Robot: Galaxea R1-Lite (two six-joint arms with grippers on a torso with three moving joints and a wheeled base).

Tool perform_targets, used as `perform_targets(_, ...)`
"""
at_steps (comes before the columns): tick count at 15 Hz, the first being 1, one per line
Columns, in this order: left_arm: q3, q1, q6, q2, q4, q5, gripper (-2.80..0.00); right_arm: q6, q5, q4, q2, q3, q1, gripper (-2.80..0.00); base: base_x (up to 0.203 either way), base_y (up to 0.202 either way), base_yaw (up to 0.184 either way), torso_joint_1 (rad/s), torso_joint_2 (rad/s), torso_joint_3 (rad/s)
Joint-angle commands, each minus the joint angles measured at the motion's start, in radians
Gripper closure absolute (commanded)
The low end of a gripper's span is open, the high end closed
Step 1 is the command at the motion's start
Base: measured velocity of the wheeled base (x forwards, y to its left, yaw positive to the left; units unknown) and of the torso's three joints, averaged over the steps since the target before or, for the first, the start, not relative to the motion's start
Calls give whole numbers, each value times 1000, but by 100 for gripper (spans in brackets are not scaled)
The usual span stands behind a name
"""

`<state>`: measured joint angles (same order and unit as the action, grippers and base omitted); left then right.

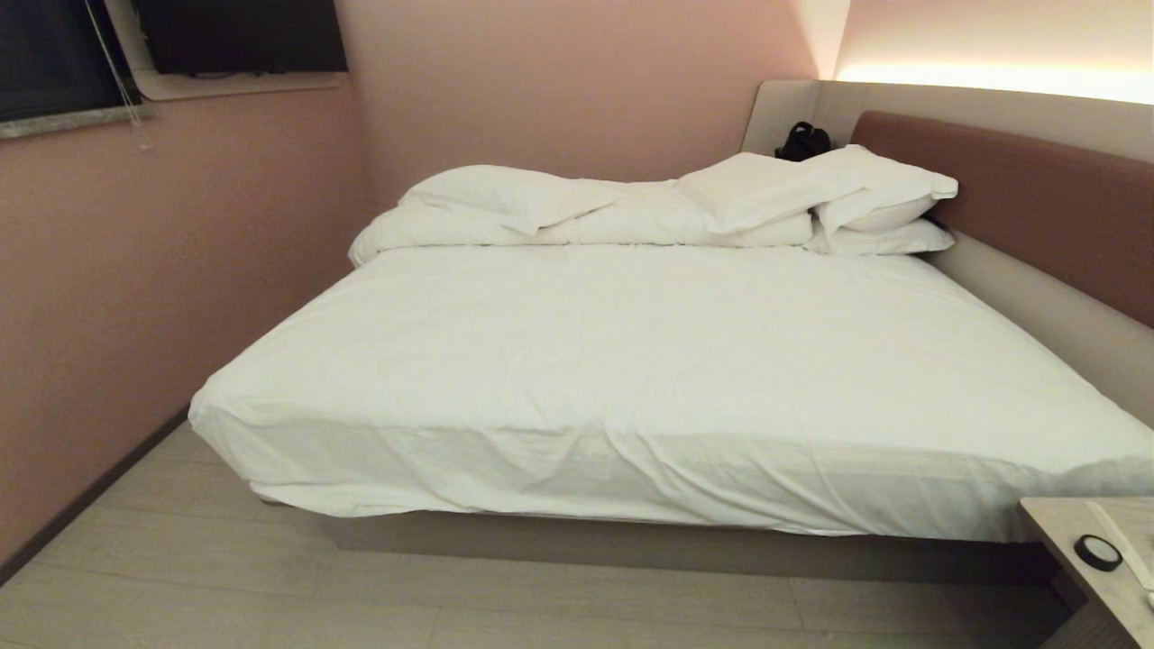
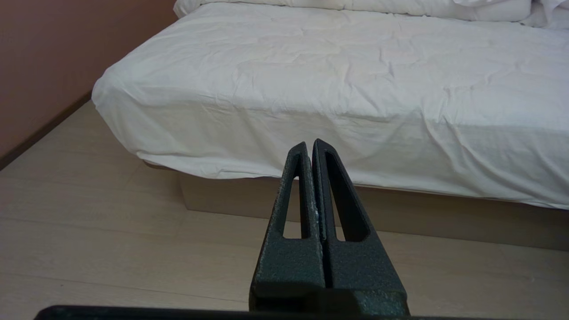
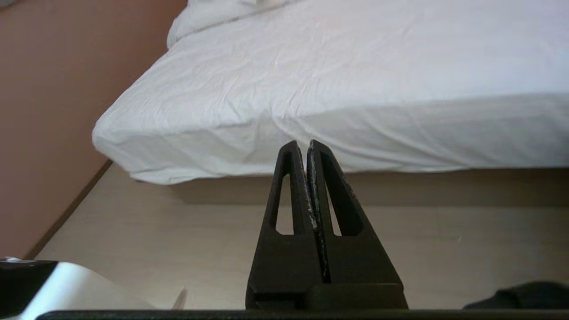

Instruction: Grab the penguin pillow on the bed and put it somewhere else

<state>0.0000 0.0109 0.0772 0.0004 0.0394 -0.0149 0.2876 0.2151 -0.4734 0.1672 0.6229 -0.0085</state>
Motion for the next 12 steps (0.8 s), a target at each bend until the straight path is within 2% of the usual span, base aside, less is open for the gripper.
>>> perform_targets(1,0,0,1,0,1,0,0,-24,-14,0,-86,-12,4,0,0,0,0,0,0,0)
perform_targets(4,0,0,1,0,1,0,0,-51,-100,14,-137,-32,4,0,0,0,0,0,0,0)
perform_targets(6,0,0,1,0,1,0,0,-130,-216,87,-165,-74,4,0,0,0,0,0,0,0)
perform_targets(7,0,0,1,0,1,0,0,-147,-239,126,-166,-94,4,0,0,0,0,0,0,0)
perform_targets(10,0,0,1,0,1,0,0,-173,-244,261,-166,-204,4,0,0,0,0,0,0,0)
perform_targets(12,0,0,1,0,1,0,0,-240,-244,324,-166,-307,4,0,0,0,0,0,0,0)
